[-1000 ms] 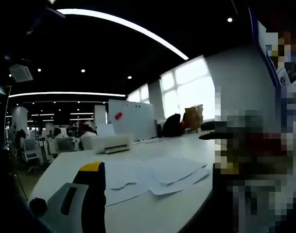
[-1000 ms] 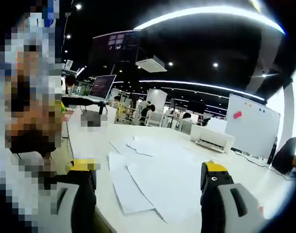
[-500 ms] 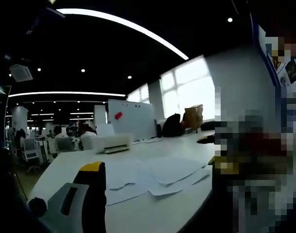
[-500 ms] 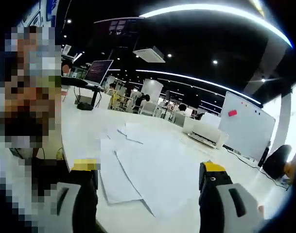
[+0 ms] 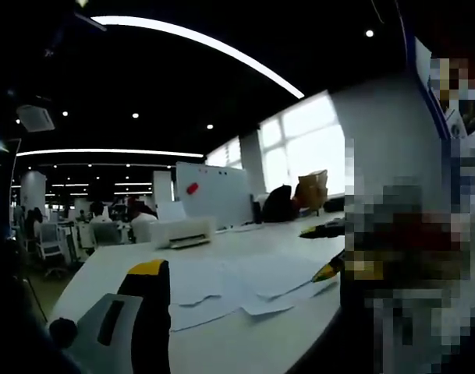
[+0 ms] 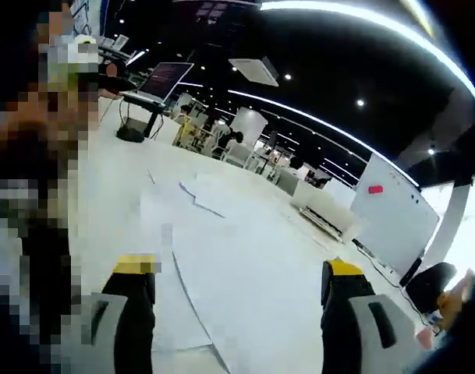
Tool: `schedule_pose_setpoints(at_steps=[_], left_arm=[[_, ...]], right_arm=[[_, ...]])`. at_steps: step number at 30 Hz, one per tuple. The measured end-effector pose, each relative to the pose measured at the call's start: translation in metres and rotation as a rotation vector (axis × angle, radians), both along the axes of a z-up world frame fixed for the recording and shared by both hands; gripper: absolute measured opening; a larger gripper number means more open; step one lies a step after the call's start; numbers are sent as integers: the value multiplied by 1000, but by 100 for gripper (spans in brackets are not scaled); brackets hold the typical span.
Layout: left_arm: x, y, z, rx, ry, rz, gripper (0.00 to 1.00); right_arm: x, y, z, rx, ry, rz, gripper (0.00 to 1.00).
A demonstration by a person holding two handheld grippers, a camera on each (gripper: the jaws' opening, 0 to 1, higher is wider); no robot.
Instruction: Organize the stack of printing papers by aligning and flattening the scattered papers on the table
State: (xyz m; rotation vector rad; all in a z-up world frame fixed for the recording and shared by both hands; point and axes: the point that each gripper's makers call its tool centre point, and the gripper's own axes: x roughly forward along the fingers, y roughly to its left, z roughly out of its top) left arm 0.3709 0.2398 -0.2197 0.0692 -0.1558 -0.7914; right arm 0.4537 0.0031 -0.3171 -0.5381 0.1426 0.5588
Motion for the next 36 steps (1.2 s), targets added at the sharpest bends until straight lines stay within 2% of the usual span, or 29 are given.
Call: schedule_pose_setpoints(at_steps=[2,5,9,13,17,21,25,29,32,35,36], left_arm=[[-1,4,2,-3,-6,7,93],[0,11,3,-12,-8,18,93],[1,17,3,-13,-7,32,92],[2,24,4,-20,-7,45,92],[4,28,3,-20,-2,57,92],[4,31,3,-19,-4,65,92],[4,33,5,-19,-6,69,91],[4,33,5,-17,-7,69,91],[3,33,6,-13,-9,70,90],[3,33,7,-15,-12,71,90],[3,33,8,-16,-12,71,90]], right_arm=[[9,6,-8,34,59,17,89],[23,7,-13,34,90,17,89],[37,9,-18,5,109,14,89],[42,12,-26,-33,127,37,90],[46,19,-20,-2,129,59,90],[48,19,-27,88,200,46,90],[51,16,-31,146,205,39,90],[45,17,-39,221,265,31,89],[42,17,-42,249,293,26,88],[36,18,-50,309,375,0,88],[36,19,-51,319,384,-1,88]])
